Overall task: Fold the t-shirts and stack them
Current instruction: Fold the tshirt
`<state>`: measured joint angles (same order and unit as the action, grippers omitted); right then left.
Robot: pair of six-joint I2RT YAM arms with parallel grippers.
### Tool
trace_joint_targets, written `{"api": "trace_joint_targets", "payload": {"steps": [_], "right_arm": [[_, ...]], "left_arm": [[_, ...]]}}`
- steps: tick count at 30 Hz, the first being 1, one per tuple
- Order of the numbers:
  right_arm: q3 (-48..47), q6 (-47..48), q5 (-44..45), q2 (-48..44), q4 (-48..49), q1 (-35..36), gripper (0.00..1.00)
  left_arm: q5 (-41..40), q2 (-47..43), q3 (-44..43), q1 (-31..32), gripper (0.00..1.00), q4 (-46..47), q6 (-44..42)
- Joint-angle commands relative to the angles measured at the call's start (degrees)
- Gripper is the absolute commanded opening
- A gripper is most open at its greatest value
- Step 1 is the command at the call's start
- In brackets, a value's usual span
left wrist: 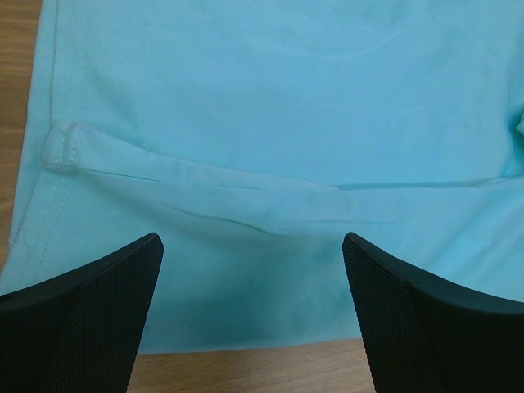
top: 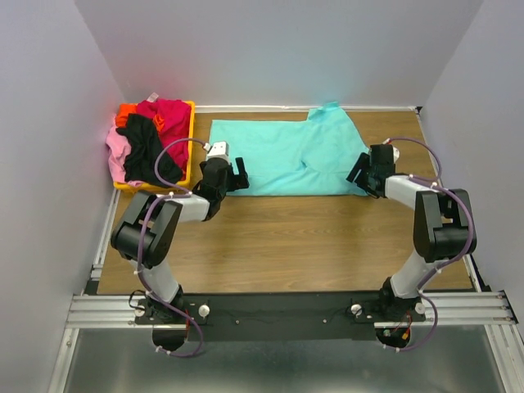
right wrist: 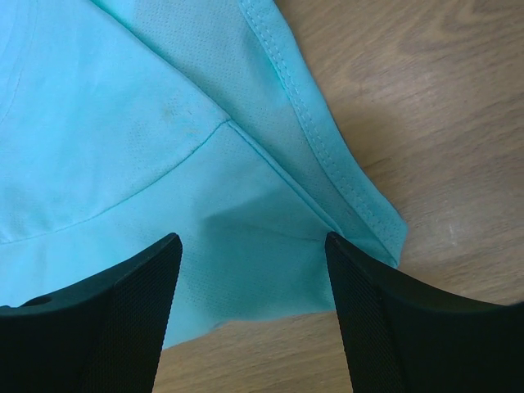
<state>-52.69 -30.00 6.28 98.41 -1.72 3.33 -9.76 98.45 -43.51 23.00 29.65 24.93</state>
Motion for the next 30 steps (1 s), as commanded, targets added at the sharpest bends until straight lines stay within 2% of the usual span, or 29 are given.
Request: {"api": "trace_joint_targets", "payload": {"steps": [1,7,15,18,23,26,30], "right_arm": [[1.4,-0.4,2.9,-1.4,-0.8,-1.4,0.78],[1.3,-0.3,2.5,0.1,-1.7,-2.3,0.79],[4.3,-0.8,1.5,-2.9,-2.6,-3.2,0.79],[6.6,-0.9,1.4,-5.9,-2.6,-3.1,0.79],[9.9,-1.1,1.2,-13.3,-2.6,-3.0,0.79],[10.8,-1.1,2.9,-18.1,-2.6,-3.1,0.79],[9.6,0.7,-0.7,-23.8,-2.4,-3.2,0.79]], "left_arm": [[0.4,2.0,-1.6,0.2,0.98,1.8,0.2],[0.4,3.8,-1.4,0.1,0.98,1.8,0.9],[1.8,0.5,2.5,0.1,0.98,1.8,3.3],[2.1,-1.9,5.6,0.5,0.98,2.7,4.7],[-3.7,-7.2,10.8,4.0,0.98,2.7,5.8],[-4.4,-10.4,12.3,4.1,0.98,2.3,6.0],[-6.1,-15.9,11.3,4.1,0.98,0.3,5.3]]}}
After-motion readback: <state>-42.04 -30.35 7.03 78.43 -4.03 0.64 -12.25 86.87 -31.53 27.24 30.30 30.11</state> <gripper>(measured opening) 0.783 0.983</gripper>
